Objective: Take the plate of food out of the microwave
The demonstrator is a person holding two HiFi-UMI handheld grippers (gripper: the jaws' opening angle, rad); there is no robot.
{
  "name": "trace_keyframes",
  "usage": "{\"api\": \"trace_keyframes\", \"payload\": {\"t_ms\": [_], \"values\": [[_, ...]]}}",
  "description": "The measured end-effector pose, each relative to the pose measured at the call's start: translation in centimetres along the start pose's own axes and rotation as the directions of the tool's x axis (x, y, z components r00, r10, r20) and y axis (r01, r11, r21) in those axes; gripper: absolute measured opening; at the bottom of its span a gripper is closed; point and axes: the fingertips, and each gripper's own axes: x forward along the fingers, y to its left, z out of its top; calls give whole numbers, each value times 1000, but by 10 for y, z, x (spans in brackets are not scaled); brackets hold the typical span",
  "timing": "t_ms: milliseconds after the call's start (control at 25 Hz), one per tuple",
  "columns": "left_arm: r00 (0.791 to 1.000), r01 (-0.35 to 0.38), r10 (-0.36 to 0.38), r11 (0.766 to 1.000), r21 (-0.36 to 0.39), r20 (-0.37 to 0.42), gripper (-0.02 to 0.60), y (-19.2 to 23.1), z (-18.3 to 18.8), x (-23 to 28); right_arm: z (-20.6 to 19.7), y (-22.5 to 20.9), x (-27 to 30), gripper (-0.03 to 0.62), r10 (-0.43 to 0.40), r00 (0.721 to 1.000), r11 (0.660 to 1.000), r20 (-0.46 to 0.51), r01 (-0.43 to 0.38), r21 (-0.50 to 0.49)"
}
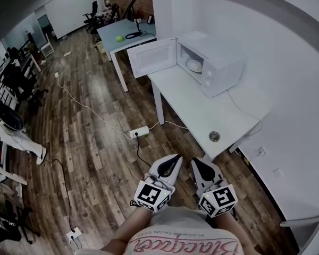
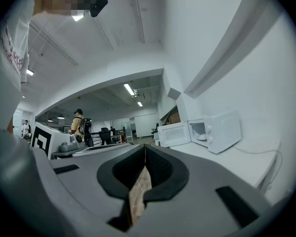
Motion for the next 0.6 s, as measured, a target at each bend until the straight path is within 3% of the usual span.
{"api": "trace_keyframes", "payload": {"t_ms": [600], "values": [[999, 37, -37, 999, -7, 26, 5, 105, 15, -1, -5, 20, 93, 12, -88, 996, 996, -13, 88, -2]]}}
